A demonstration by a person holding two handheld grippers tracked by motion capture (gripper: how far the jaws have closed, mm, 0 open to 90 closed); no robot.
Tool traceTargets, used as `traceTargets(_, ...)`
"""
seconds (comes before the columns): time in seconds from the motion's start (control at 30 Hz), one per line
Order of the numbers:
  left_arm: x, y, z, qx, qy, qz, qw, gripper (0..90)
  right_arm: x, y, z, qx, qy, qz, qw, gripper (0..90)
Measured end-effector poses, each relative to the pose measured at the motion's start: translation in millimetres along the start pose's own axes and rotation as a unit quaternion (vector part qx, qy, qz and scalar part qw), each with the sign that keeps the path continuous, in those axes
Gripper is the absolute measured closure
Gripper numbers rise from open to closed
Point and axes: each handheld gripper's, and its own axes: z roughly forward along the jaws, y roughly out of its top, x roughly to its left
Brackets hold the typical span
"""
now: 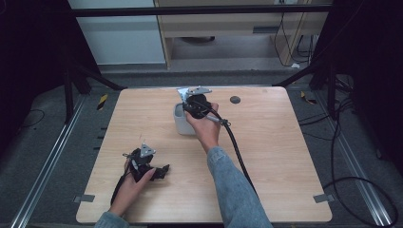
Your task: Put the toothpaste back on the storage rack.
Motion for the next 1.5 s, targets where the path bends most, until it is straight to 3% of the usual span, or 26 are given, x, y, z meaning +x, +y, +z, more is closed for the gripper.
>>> traceTargets(0.7,0.0,0.0,0.0,0.0,0.0,0.0,1.0,0.0,1.8,1.0,-5.0,0.003,0.009,-0.001,1.0,58.0)
traceTargets(1.13,0.0,0.0,0.0,0.0,0.0,0.0,1.0,0.0,-3.5,3.0,-25.2,0.023,0.01,-0.011,0.9996,37.4)
traceTargets(1.5,-0.1,0.0,0.1,-0.001,0.0,-0.001,1.0,0.0,-8.9,2.8,-46.9,0.036,0.036,-0.027,0.9983,21.0)
